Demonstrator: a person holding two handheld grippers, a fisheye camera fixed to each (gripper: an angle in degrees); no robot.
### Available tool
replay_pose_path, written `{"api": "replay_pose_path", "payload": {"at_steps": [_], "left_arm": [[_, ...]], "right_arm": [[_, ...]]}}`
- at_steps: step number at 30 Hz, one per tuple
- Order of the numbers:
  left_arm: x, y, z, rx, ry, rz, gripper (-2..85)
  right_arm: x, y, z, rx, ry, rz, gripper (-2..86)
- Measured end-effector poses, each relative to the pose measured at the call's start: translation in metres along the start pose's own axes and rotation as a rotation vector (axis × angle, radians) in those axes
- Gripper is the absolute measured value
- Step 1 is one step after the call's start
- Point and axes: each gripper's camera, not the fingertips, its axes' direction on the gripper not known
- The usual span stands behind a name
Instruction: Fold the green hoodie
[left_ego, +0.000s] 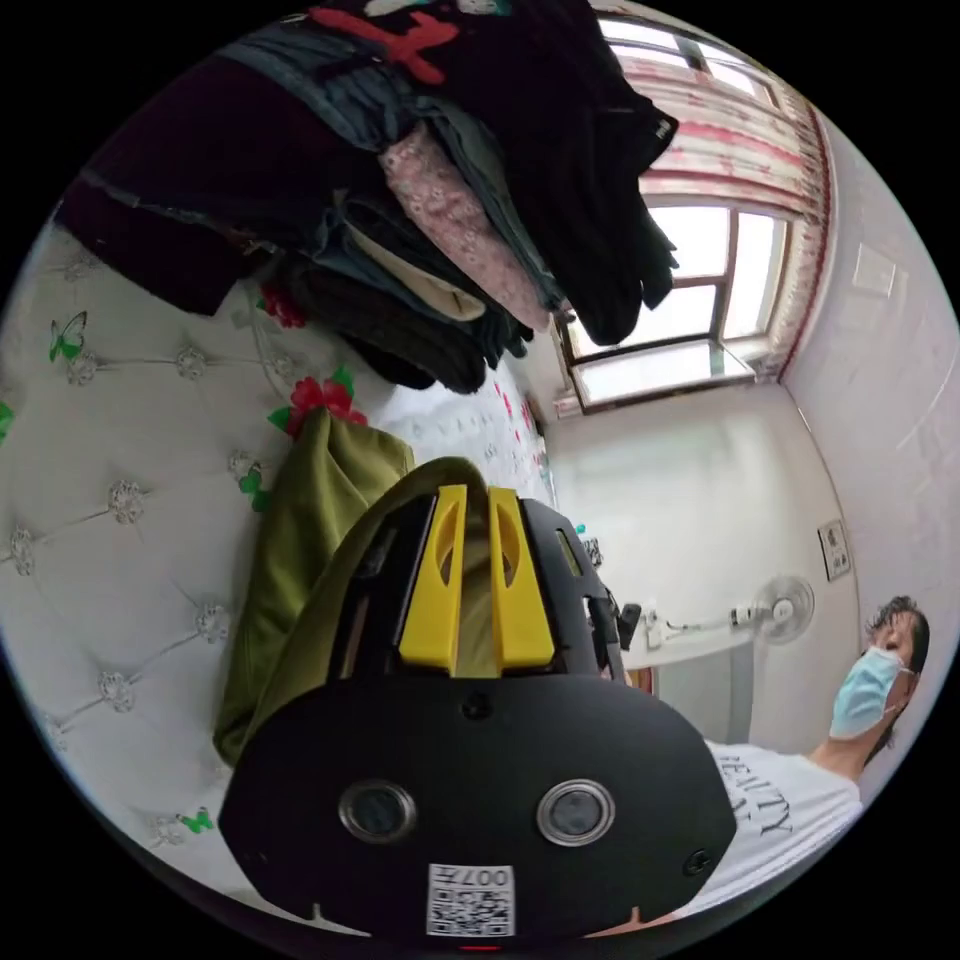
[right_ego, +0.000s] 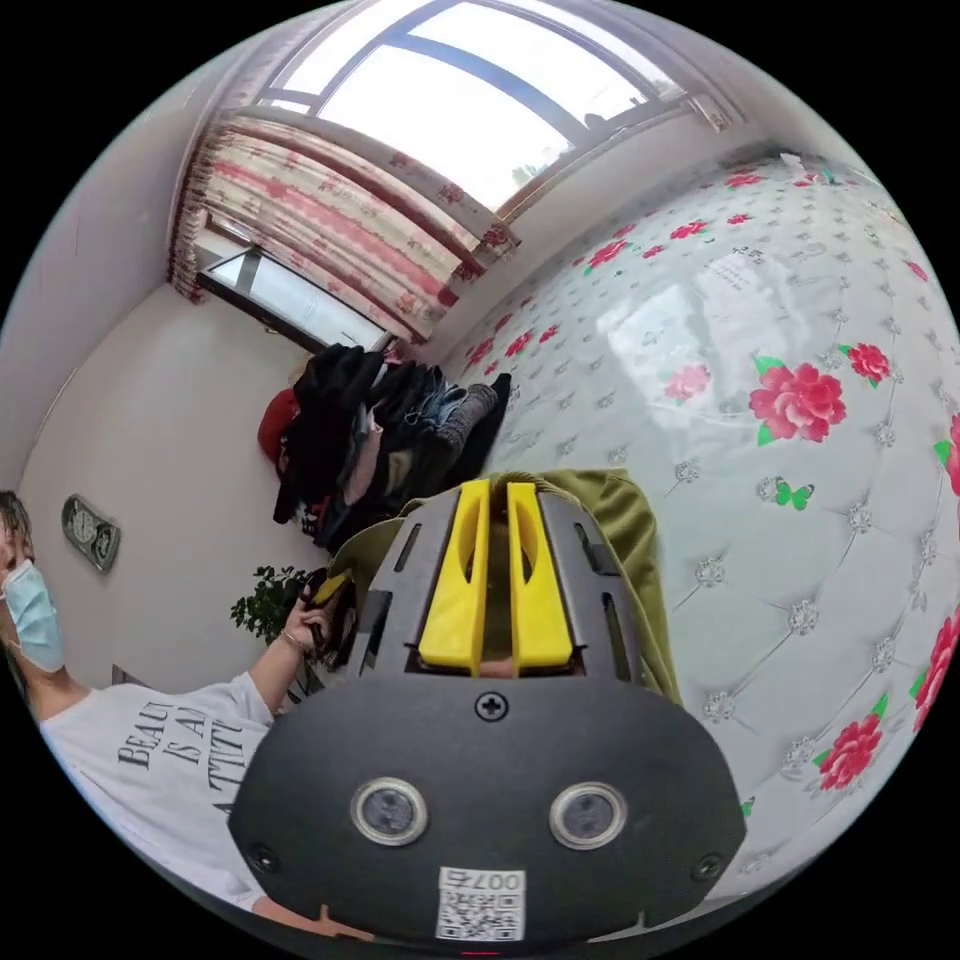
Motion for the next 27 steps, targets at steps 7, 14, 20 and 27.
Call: {"api": "replay_pose_path", "payload": {"at_steps": [7, 14, 20, 27], "left_arm": [[-0.013, 0.025, 0.020, -0.083, -0.302, 0.063, 5.7], [-0.031, 0.084, 0.024, -0.262, -0.622, 0.154, 6.6], [-0.041, 0.086, 0.045, -0.301, -0.731, 0.164, 5.4], [-0.051, 0.087, 0.008, -0.195, -0.638, 0.028, 3.1]], "right_arm": [[0.062, 0.060, 0.014, -0.069, 0.158, 0.163, 9.7], [0.137, 0.181, -0.062, 0.025, 0.311, 0.532, 13.4], [0.161, 0.201, -0.039, 0.046, 0.149, 0.613, 13.4], [0.128, 0.148, 0.011, -0.015, 0.068, 0.478, 4.5]]}}
